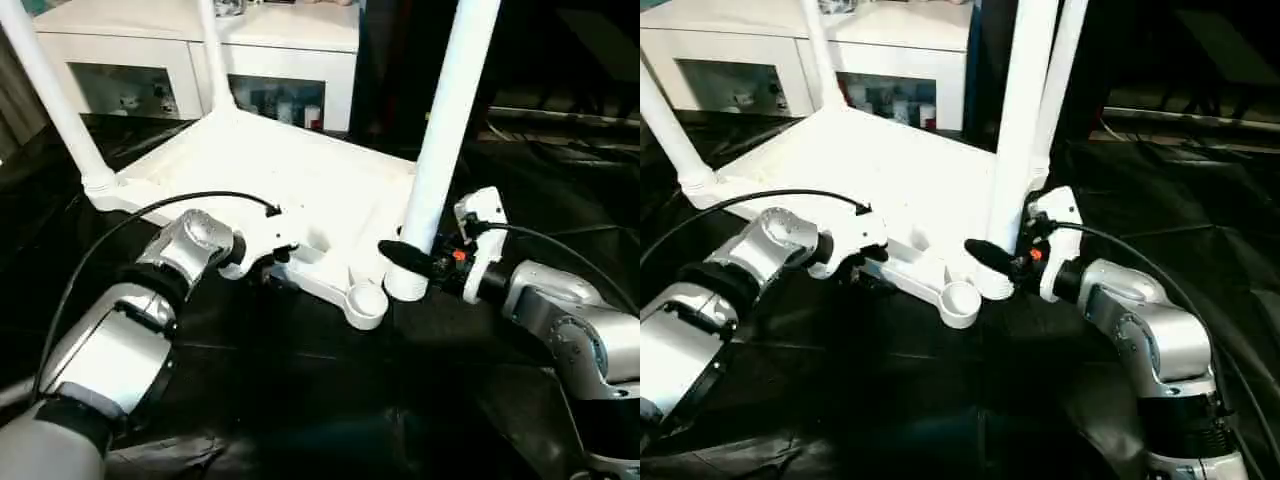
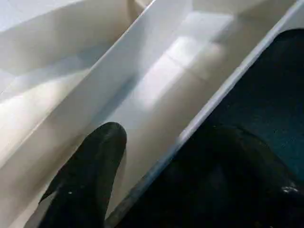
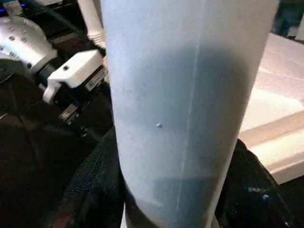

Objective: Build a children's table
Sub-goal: Pick table leg

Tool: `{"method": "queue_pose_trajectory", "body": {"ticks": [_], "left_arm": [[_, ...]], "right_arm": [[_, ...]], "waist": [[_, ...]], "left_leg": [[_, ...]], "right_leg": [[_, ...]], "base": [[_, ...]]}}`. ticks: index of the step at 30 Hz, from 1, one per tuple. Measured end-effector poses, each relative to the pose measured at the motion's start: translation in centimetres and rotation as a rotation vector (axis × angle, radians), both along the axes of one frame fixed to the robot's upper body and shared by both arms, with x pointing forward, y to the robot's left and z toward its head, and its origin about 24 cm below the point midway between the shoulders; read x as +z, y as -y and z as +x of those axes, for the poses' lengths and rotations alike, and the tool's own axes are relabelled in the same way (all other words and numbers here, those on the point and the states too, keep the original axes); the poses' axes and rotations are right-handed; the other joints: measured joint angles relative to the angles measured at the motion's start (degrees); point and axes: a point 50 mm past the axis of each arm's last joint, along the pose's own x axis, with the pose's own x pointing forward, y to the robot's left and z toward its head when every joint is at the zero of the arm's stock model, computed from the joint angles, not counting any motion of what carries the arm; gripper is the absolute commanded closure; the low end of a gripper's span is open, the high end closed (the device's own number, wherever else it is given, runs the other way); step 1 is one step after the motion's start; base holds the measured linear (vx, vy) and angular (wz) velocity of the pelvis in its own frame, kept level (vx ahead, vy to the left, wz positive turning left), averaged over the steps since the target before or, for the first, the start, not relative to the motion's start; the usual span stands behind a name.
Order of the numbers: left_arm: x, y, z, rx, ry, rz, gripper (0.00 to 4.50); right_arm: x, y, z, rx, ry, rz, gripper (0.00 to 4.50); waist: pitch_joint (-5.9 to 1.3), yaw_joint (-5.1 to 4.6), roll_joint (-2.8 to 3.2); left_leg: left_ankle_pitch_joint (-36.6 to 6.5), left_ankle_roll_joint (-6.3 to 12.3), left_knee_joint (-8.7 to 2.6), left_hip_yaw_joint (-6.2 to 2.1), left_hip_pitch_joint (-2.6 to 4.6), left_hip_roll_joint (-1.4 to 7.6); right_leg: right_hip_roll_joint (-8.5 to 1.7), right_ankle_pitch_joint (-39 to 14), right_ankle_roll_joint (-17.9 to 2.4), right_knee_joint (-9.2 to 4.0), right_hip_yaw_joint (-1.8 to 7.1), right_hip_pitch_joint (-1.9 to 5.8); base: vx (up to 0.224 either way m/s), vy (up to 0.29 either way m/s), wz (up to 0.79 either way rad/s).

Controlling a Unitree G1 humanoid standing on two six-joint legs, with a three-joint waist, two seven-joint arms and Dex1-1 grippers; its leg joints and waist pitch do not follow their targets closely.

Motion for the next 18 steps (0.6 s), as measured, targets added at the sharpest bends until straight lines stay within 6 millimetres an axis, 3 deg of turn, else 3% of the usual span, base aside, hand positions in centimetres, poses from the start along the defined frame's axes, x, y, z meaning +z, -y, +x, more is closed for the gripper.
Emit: {"method": "queue_pose_trajectory", "body": {"ticks": [9,18], "left_arm": [[-0.09,0.04,0.24,0.034,-0.027,0.11,2.01],[0.26,0.8,-0.43,0.063,-0.256,0.053,2.7]], "right_arm": [[-0.71,-0.27,-0.26,0.009,-0.015,-0.028,2.59],[-0.57,-0.21,-0.19,0.003,0.009,-0.035,2.59]], "waist": [[-0.15,-0.28,0.36],[-0.51,-0.57,1.1]], "left_leg": [[0.0,0.0,-0.01,0.0,0.09,0.0],[-0.02,0.03,-0.02,0.02,0.07,-0.01]], "right_leg": [[0.0,0.01,-0.01,0.01,0.0,0.03],[0.0,-0.03,-0.06,-0.17,0.02,0.04]], "base": [[0.0,0.0,0.0],[0.0,0.0,0.0]]}}
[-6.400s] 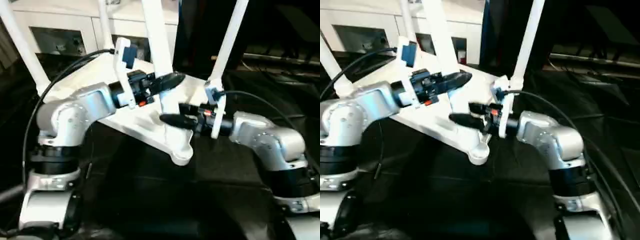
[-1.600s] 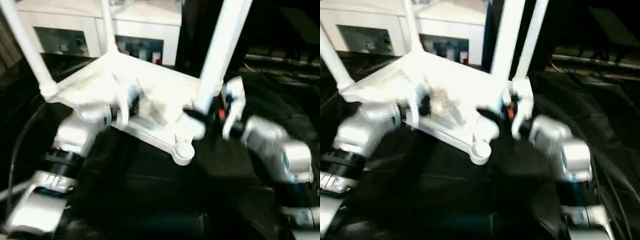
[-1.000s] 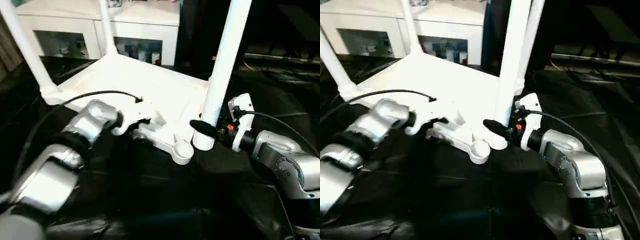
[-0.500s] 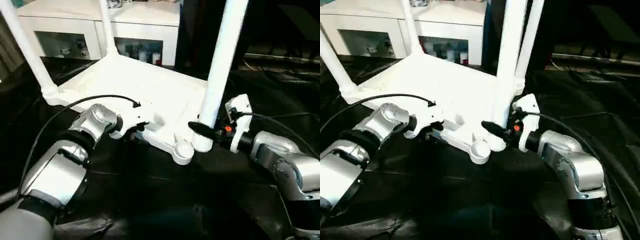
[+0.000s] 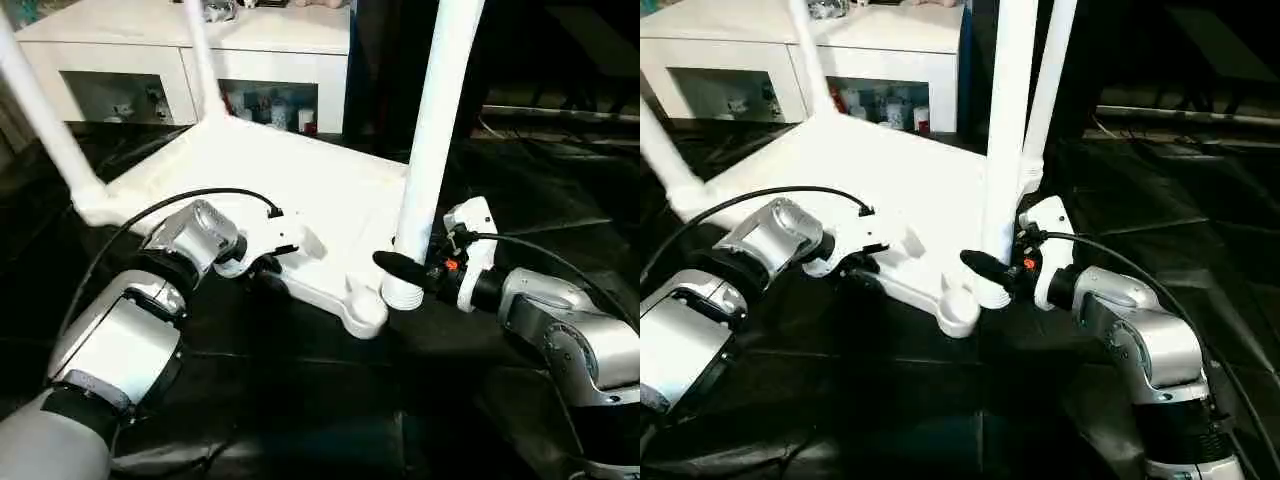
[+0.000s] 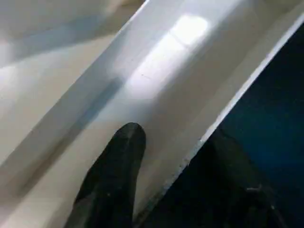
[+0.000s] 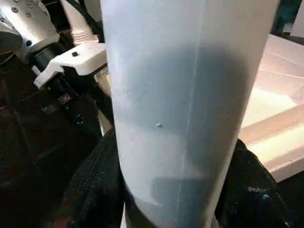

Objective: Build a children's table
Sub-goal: Pick table leg

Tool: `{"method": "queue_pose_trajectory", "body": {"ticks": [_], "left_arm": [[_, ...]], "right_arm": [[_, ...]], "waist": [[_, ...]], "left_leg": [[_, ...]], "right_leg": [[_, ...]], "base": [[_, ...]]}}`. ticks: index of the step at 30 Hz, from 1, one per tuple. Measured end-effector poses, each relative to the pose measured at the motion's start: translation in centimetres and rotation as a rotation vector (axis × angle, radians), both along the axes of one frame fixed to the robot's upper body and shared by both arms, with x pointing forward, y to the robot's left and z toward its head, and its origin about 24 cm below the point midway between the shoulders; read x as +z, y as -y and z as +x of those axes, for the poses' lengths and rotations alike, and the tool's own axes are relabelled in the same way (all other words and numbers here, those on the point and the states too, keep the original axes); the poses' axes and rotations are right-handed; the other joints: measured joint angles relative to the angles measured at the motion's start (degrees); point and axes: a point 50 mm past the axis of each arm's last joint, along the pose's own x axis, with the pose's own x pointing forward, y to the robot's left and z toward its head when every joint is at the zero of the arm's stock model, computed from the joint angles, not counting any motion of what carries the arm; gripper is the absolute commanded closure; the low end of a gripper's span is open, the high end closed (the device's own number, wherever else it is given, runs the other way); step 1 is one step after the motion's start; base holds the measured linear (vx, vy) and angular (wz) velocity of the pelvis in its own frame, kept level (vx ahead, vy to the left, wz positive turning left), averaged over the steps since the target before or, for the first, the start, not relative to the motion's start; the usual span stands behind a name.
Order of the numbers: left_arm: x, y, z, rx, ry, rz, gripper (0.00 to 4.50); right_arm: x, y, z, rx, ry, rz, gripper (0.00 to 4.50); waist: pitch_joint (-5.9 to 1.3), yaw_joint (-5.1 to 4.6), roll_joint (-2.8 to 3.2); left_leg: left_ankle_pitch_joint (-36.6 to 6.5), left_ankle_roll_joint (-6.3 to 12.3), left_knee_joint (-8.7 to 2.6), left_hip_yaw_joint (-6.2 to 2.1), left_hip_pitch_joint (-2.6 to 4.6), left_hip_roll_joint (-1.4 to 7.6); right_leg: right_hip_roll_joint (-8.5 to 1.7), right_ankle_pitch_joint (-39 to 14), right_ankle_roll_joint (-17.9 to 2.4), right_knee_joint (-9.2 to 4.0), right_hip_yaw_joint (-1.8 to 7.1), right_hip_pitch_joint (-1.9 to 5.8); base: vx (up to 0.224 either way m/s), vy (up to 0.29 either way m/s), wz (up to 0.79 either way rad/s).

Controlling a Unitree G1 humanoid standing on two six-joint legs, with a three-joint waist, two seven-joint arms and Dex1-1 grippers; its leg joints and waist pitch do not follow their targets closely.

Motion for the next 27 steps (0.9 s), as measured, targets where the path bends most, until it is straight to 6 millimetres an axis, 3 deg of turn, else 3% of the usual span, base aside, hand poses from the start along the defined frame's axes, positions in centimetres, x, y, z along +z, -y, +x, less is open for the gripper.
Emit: {"method": "queue_pose_trajectory", "body": {"ticks": [7,15,20,25,26,27], "left_arm": [[-0.6,1.8,-1.0,0.207,-0.163,-0.199,3.07],[-1.4,2.5,-2.6,0.355,-0.13,-0.29,3.52],[-1.7,2.4,-4.0,0.335,-0.007,-0.282,3.78],[-1.9,0.5,-5.6,0.146,0.215,-0.204,4.08],[-1.9,0.6,-5.7,0.13,0.223,-0.215,3.58],[-1.8,0.6,-5.8,0.127,0.225,-0.233,3.5]], "right_arm": [[-0.2,-0.1,0.1,-0.003,0.002,0.004,2.59],[-0.6,-1.1,0.5,-0.007,-0.018,0.037,2.59],[-0.7,-1.7,0.6,-0.032,-0.019,0.055,2.59],[-0.8,-2.0,0.6,-0.047,-0.022,0.071,2.59],[-0.7,-2.0,0.7,-0.05,-0.022,0.072,2.59],[-0.8,-2.2,0.6,-0.05,-0.023,0.076,2.59]], "waist": [[-0.15,-0.47,0.24],[-0.18,-1.92,0.23],[-0.22,-2.75,0.15],[-0.21,-3.47,0.15],[-0.21,-3.49,0.15],[-0.21,-3.53,0.15]], "left_leg": [[-0.01,0.01,0.0,0.01,0.04,0.0],[-0.01,0.01,-0.11,0.0,0.4,0.02],[-0.01,-0.01,-0.27,-0.03,0.58,0.01],[-0.02,-0.05,-0.74,-0.09,0.77,-0.01],[-0.02,-0.05,-0.75,-0.08,0.73,-0.02],[-0.02,-0.05,-0.75,-0.08,0.7,-0.03]], "right_leg": [[0.0,0.0,-0.01,0.06,-0.01,0.0],[0.0,-0.15,0.22,0.01,-0.06,0.13],[0.02,-0.21,0.33,-0.04,-0.07,0.08],[0.05,-0.24,0.36,-0.14,-0.13,-0.09],[0.05,-0.24,0.36,-0.15,-0.11,-0.19],[0.05,-0.24,0.36,-0.17,-0.1,-0.22]], "base": [[0.0,0.0,0.0],[0.0,0.0,0.0],[0.0,0.0,0.0],[0.0,0.0,0.0],[0.0,0.0,0.0],[0.0,0.0,0.0]]}}
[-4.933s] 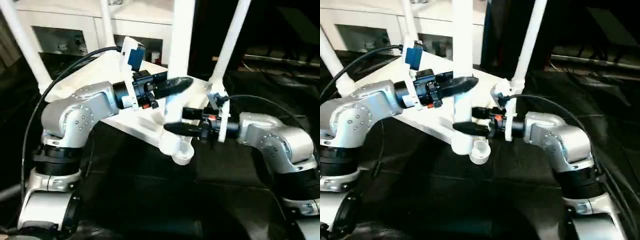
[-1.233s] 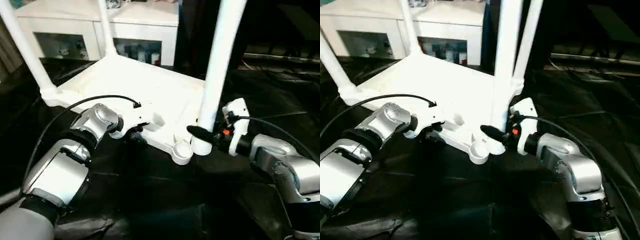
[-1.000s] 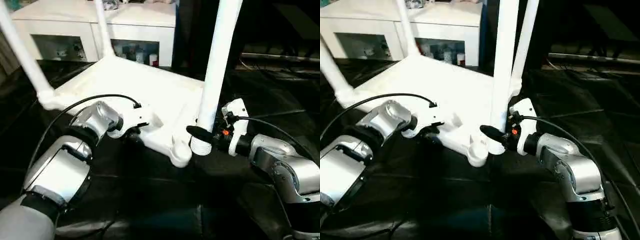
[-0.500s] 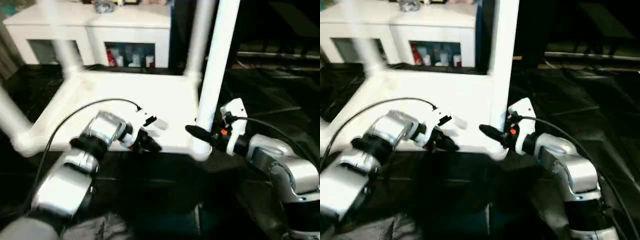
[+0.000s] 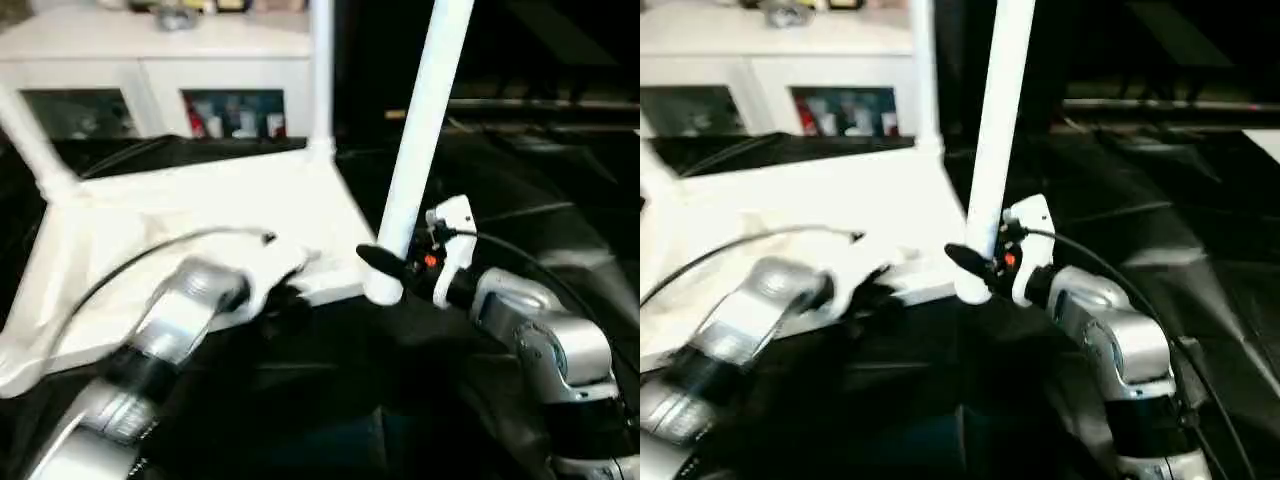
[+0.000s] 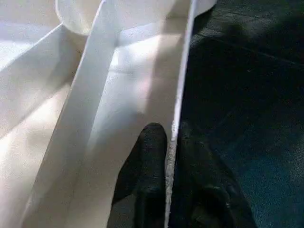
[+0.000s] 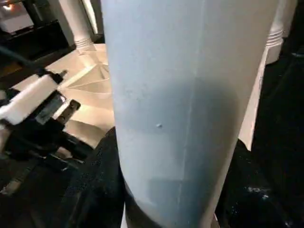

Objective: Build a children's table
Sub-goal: Pick table leg

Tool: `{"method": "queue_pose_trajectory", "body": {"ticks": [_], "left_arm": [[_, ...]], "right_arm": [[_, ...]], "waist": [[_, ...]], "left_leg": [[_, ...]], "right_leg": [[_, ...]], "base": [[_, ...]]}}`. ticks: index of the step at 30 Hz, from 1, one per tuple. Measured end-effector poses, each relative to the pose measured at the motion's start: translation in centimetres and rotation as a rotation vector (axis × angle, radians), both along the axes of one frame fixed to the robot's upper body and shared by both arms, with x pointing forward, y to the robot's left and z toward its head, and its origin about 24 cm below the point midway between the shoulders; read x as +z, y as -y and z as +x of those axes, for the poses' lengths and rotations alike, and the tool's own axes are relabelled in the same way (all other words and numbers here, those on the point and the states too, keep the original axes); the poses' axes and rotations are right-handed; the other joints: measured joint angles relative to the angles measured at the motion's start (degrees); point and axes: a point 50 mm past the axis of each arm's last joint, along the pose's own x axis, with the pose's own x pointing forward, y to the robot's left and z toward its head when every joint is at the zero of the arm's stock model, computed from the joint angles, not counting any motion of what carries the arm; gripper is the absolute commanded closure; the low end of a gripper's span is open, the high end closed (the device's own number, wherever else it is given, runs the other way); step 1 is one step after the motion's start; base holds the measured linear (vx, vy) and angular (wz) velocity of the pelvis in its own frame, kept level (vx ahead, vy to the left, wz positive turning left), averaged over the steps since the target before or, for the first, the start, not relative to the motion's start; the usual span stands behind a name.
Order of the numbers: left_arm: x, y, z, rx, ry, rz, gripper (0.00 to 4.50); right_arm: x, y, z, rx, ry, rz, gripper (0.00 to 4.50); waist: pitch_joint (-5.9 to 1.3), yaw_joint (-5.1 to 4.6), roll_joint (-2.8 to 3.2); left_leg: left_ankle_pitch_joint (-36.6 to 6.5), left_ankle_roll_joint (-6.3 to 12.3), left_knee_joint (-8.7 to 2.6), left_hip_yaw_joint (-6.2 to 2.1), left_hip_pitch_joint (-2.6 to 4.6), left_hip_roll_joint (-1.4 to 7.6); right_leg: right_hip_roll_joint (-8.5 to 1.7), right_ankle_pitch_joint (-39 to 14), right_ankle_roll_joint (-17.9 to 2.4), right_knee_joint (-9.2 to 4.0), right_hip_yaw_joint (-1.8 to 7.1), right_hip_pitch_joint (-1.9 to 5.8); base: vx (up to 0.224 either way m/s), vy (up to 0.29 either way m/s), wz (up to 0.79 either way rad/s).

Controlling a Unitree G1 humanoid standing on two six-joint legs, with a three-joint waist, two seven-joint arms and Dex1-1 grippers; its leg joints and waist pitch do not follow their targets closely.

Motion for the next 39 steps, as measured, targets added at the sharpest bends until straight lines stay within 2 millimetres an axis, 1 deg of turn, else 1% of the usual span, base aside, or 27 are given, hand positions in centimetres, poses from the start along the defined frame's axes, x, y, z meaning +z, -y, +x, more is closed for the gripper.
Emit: {"method": "queue_pose_trajectory", "body": {"ticks": [2,4,5,8,10,13,17,20,26,28,38,39], "left_arm": [[-0.2,-0.3,-0.2,0.016,-0.015,-0.031,3.56],[-0.1,-0.4,-0.3,0.034,-0.031,-0.049,3.15],[0.1,-0.4,-0.3,0.039,-0.033,-0.058,3.04],[0.7,0.1,-0.1,0.026,-0.026,-0.104,3.02],[1.0,0.7,0.1,0.015,-0.019,-0.129,3.04],[1.3,1.7,0.4,-0.015,0.003,-0.134,3.04],[0.6,2.1,0.3,-0.025,-0.018,-0.114,3.04],[0.3,2.8,0.2,-0.03,-0.023,-0.119,3.04],[-0.3,3.4,1.0,-0.023,0.009,-0.079,3.04],[-0.2,3.9,1.5,-0.018,0.021,-0.08,3.04],[-0.4,5.1,1.9,-0.037,0.033,-0.097,3.04],[-0.4,5.1,1.9,-0.042,0.031,-0.097,3.21]], "right_arm": [[0.0,0.0,0.0,-0.001,-0.001,0.001,2.59],[0.0,0.0,0.0,-0.001,-0.001,0.001,2.59],[0.0,0.0,0.0,-0.001,-0.001,0.002,2.59],[0.0,0.0,0.0,0.001,0.0,0.002,2.59],[0.0,0.0,0.0,0.003,0.0,0.0,2.59],[0.0,0.2,0.0,0.007,0.001,-0.006,2.59],[0.2,0.8,0.0,-0.007,0.006,-0.021,2.59],[0.3,1.3,0.1,-0.02,0.01,-0.027,2.59],[0.4,1.8,0.1,-0.02,0.011,-0.032,2.59],[0.4,2.0,0.2,-0.026,0.013,-0.035,2.59],[0.5,2.2,0.2,-0.028,0.015,-0.039,2.59],[0.5,2.2,0.2,-0.029,0.015,-0.042,2.59]], "waist": [[0.02,-0.04,-0.03],[0.04,0.19,-0.06],[0.04,0.34,-0.06],[0.05,1.2,-0.07],[0.06,1.4,-0.08],[0.06,1.38,-0.09],[0.07,1.03,-0.07],[0.07,1.13,-0.06],[0.08,1.13,-0.02],[0.08,1.18,-0.01],[0.08,1.15,0.15],[0.08,1.16,0.16]], "left_leg": [[0.0,0.0,0.03,0.0,-0.07,-0.01],[0.0,0.0,0.02,0.01,-0.13,-0.01],[0.0,0.0,0.02,0.01,-0.14,-0.01],[0.0,0.01,0.02,0.02,-0.17,-0.01],[0.0,0.0,0.03,0.02,-0.22,-0.02],[0.0,0.01,0.03,0.04,-0.23,-0.04],[0.0,0.0,0.01,0.04,-0.22,-0.03],[0.0,0.0,0.01,0.04,-0.22,-0.03],[0.0,0.01,0.01,0.04,-0.24,-0.04],[0.0,0.01,0.01,0.04,-0.25,-0.04],[0.0,0.01,0.01,0.04,-0.26,-0.04],[0.0,0.01,0.01,0.04,-0.26,-0.04]], "right_leg": [[0.0,0.0,-0.01,-0.01,0.01,-0.01],[0.0,0.01,-0.02,-0.02,0.01,-0.04],[0.0,0.01,-0.03,-0.03,0.02,-0.06],[-0.01,0.0,-0.04,-0.03,0.02,-0.06],[-0.02,0.0,-0.04,-0.05,0.03,-0.06],[-0.02,-0.01,-0.03,-0.07,0.07,-0.05],[-0.02,-0.01,-0.02,-0.07,0.06,-0.06],[-0.02,-0.01,-0.02,-0.07,0.06,-0.06],[-0.02,-0.01,-0.02,-0.1,0.06,-0.05],[-0.02,-0.01,-0.03,-0.12,0.05,-0.04],[-0.02,0.0,-0.04,-0.16,0.04,-0.04],[-0.02,0.0,-0.04,-0.16,0.04,-0.04]], "base": [[0.0,0.0,0.0],[0.0,0.0,0.0],[0.0,0.0,0.0],[0.0,0.0,0.0],[0.0,0.0,0.0],[0.0,0.0,0.0],[0.0,0.0,0.0],[0.0,0.0,0.0],[0.0,0.0,0.0],[0.0,0.0,0.0],[0.0,0.0,0.0],[0.0,0.0,0.0]]}}
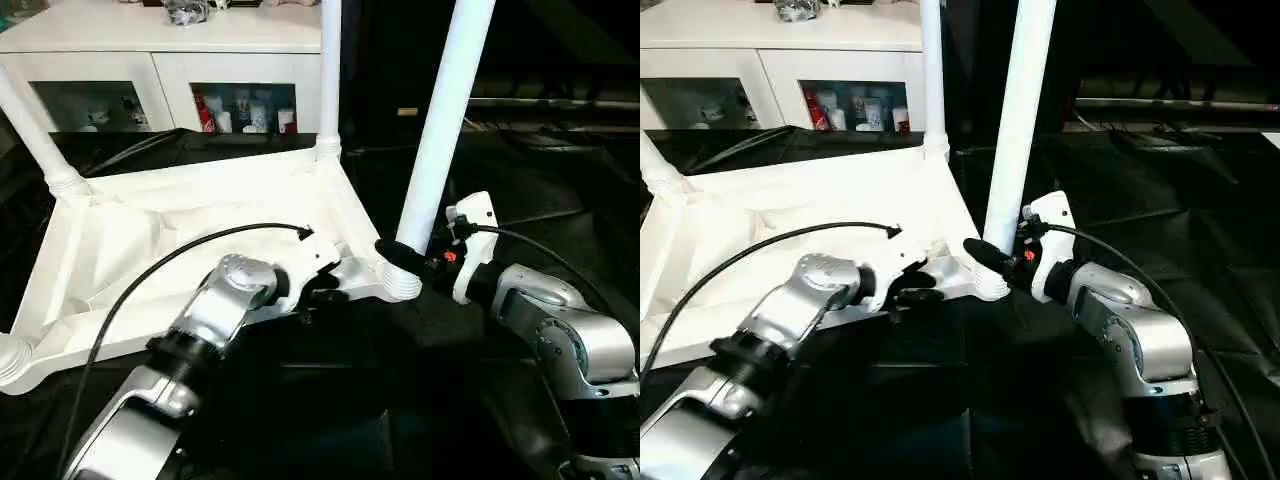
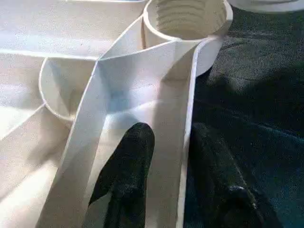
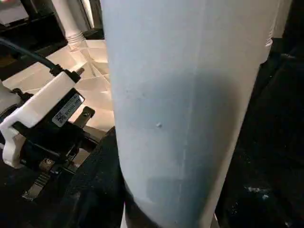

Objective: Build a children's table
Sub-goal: Pick table leg, then insert table leg to table base

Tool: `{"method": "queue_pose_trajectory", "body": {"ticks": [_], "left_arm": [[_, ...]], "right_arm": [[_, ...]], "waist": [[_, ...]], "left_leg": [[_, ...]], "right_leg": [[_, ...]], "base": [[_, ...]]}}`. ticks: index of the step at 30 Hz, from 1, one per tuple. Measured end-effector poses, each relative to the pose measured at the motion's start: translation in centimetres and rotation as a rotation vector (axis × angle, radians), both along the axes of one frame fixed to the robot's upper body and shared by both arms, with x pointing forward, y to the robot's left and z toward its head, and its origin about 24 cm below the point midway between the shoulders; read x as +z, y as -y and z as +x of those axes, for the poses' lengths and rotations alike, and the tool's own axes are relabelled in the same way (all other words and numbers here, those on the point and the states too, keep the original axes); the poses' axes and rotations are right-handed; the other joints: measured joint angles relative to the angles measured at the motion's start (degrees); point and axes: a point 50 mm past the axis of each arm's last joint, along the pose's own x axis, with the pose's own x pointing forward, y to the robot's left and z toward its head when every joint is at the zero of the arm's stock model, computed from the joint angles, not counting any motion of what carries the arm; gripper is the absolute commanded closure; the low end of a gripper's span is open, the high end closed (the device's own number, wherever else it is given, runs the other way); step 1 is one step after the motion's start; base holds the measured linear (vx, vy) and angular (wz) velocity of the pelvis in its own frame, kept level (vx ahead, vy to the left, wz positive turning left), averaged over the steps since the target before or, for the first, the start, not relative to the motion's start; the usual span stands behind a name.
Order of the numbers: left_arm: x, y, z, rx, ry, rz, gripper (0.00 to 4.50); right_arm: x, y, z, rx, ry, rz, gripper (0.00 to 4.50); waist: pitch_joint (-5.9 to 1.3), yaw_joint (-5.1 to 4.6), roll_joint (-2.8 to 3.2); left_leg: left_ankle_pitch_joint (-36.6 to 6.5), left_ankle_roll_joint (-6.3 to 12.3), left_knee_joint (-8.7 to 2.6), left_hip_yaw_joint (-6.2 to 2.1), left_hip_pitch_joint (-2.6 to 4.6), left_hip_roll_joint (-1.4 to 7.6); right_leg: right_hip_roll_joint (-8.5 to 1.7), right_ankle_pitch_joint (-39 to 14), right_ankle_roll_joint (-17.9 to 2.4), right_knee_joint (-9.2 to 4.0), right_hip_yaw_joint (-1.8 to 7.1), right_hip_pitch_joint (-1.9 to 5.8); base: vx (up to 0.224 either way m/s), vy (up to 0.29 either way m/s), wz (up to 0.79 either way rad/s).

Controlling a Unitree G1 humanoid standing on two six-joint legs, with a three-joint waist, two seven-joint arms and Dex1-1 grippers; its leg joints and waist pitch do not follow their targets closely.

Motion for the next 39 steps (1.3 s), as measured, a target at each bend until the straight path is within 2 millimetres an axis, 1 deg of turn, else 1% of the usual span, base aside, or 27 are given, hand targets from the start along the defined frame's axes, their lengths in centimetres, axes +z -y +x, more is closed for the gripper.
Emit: {"method": "queue_pose_trajectory", "body": {"ticks": [2,4,6,7,9,10,11,15,16,17,18,24,29,32,35,39], "left_arm": [[0.0,0.0,0.0,-0.01,-0.003,0.007,3.38],[0.0,0.1,0.0,-0.02,-0.01,0.01,3.44],[0.0,-0.1,0.0,-0.027,-0.016,0.013,3.74],[0.0,-0.1,0.0,-0.03,-0.016,0.02,3.82],[0.0,-0.2,-0.1,-0.046,-0.015,0.042,3.8],[0.0,-0.3,-0.1,-0.054,-0.014,0.05,3.9],[0.0,-0.5,-0.1,-0.06,-0.011,0.064,4.11],[0.0,-1.4,-0.3,-0.073,-0.019,0.083,4.27],[0.0,-1.5,-0.3,-0.077,-0.022,0.082,4.39],[0.1,-1.7,-0.4,-0.075,-0.023,0.072,4.39],[0.1,-1.8,-0.6,-0.072,-0.023,0.059,4.5],[0.0,-3.0,-1.3,-0.07,-0.018,0.039,4.5],[-0.2,-3.3,-1.6,-0.066,-0.004,0.021,4.5],[-0.3,-3.2,-1.7,-0.062,0.007,0.002,4.5],[-0.3,-3.2,-1.8,-0.063,0.015,-0.016,4.5],[-0.3,-3.2,-1.8,-0.064,0.021,-0.023,4.5]], "right_arm": [[0.0,0.1,0.0,-0.002,0.001,-0.002,2.59],[0.0,0.1,0.0,-0.002,0.001,-0.002,2.59],[0.0,0.1,0.0,-0.002,0.001,-0.003,2.59],[0.0,0.1,0.0,-0.002,0.001,-0.003,2.59],[0.0,0.1,0.0,-0.002,0.002,-0.004,2.59],[0.1,0.1,0.0,-0.003,0.005,-0.004,2.59],[0.1,0.1,0.0,-0.005,0.011,-0.007,2.59],[-0.3,0.8,0.5,-0.06,0.044,-0.071,2.59],[-0.4,0.9,0.6,-0.065,0.055,-0.079,2.59],[-0.4,0.9,0.6,-0.066,0.073,-0.081,2.59],[-0.3,0.8,0.7,-0.064,0.086,-0.083,2.59],[-1.1,0.8,0.8,-0.052,0.062,-0.054,2.59],[-1.7,0.3,1.0,-0.015,0.029,0.004,2.59],[-1.1,-0.4,1.8,0.02,0.037,0.041,2.59],[-0.5,-0.6,2.3,0.038,0.058,0.047,2.59],[-1.3,-0.9,2.6,0.043,0.025,0.054,2.59]], "waist": [[-0.01,0.0,0.02],[-0.04,-0.01,0.08],[-0.06,-0.03,0.1],[-0.06,-0.07,0.1],[-0.06,-0.16,0.11],[-0.07,-0.18,0.12],[-0.07,-0.22,0.12],[-0.07,-0.35,0.12],[-0.07,-0.42,0.12],[-0.07,-0.6,0.12],[-0.07,-0.8,0.12],[-0.14,-2.05,0.23],[-0.24,-2.23,0.42],[-0.25,-2.32,0.44],[-0.24,-2.23,0.4],[-0.21,-2.19,0.37]], "left_leg": [[0.0,0.0,0.0,0.0,0.0,0.0],[0.0,0.0,0.0,0.0,0.0,0.0],[0.0,0.0,-0.01,0.0,0.01,0.0],[0.0,0.0,-0.01,0.0,0.01,0.0],[0.0,0.0,-0.03,0.0,0.03,0.0],[0.0,0.0,-0.04,0.0,0.04,0.0],[0.0,0.0,-0.06,0.0,0.06,0.0],[0.0,0.0,-0.11,0.0,0.09,0.0],[0.0,0.0,-0.1,0.0,0.08,0.0],[0.0,0.0,-0.12,0.01,0.08,0.0],[0.0,0.0,-0.13,0.01,0.09,0.0],[-0.01,0.02,-0.49,0.1,0.08,0.0],[-0.01,0.02,-0.64,0.13,0.09,0.0],[-0.01,0.02,-0.62,0.15,0.13,0.0],[-0.01,0.02,-0.59,0.15,0.25,0.0],[-0.02,0.04,-0.6,0.2,0.23,0.0]], "right_leg": [[0.0,0.0,0.0,0.0,0.0,0.0],[0.0,0.0,0.0,0.0,0.0,0.0],[0.0,0.0,0.0,-0.02,0.0,0.0],[0.0,0.0,0.0,-0.02,0.0,0.0],[0.0,0.0,0.0,-0.02,0.0,0.01],[0.0,0.0,0.0,-0.02,0.0,0.01],[0.0,0.0,0.0,-0.02,0.0,0.01],[0.0,-0.01,0.01,-0.02,0.0,0.0],[0.0,-0.01,0.01,-0.03,0.0,-0.01],[0.01,-0.01,0.01,-0.06,0.0,-0.01],[0.01,-0.01,0.01,-0.08,0.0,-0.01],[0.04,0.1,-0.27,-0.25,0.02,-0.02],[0.07,-0.07,-0.1,-0.25,0.03,-0.03],[0.07,-0.07,-0.1,-0.25,0.04,-0.03],[0.06,-0.04,-0.15,-0.25,0.04,-0.03],[0.06,0.04,-0.32,-0.26,0.06,-0.06]], "base": [[0.0,0.0,0.0],[0.0,0.0,0.0],[0.0,0.0,0.0],[0.0,0.0,0.0],[0.0,0.0,0.0],[0.0,0.0,0.0],[0.0,0.0,0.0],[0.0,0.0,0.0],[0.0,0.0,0.0],[0.0,0.0,0.0],[0.0,0.0,0.0],[0.0,0.0,0.0],[0.0,0.0,0.0],[0.0,0.0,0.0],[0.0,0.0,0.0],[0.0,0.0,0.0]]}}
